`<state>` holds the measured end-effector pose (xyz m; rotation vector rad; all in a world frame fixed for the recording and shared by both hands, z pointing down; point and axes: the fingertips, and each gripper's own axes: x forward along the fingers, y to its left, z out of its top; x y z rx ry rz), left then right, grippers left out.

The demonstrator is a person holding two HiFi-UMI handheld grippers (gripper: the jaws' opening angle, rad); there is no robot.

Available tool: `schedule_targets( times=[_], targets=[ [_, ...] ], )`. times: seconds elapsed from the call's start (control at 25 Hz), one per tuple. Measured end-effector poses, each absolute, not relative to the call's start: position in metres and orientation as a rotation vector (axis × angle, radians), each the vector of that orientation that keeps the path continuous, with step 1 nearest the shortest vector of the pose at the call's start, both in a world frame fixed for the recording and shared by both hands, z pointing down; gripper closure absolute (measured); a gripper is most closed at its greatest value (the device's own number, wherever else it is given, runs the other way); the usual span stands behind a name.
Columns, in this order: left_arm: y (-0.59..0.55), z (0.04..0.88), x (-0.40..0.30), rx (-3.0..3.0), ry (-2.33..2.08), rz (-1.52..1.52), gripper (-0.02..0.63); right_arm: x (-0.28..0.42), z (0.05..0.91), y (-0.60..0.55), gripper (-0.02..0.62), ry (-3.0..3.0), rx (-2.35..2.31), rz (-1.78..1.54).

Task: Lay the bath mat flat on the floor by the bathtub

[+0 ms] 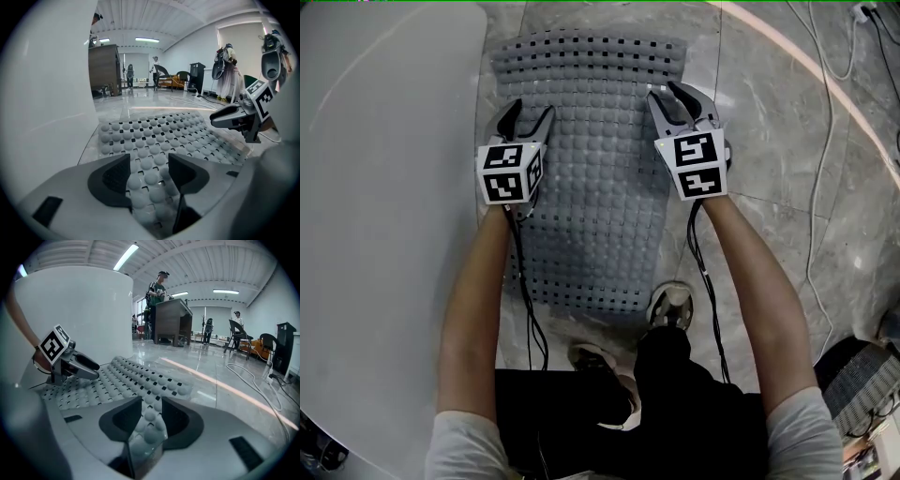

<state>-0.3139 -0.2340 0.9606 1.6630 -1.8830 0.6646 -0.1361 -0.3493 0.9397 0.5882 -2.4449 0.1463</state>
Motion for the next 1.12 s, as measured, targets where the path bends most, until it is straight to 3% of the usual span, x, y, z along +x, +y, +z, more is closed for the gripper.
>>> schedule_targets(
  times=[0.36, 0.76, 1.12],
  targets=[
    [-0.222, 0.956, -0.286, 1.683, -1.891, 0.62, 0.393, -0.139, 0.936, -0.314, 0.509, -2.471, 0.548, 0.13],
    [-0.205, 0.938, -0.27, 1.67, -1.969, 0.586, 0.569, -0.143, 0.922, -0.289, 0.581, -2.503, 0.542, 0.119],
    [-0.176, 0.944, -0.254, 1.662, -1.926, 0.594, 0.595, -0.137, 0.926, -0.252, 0.589, -2.487, 0.464, 0.104]
  ],
)
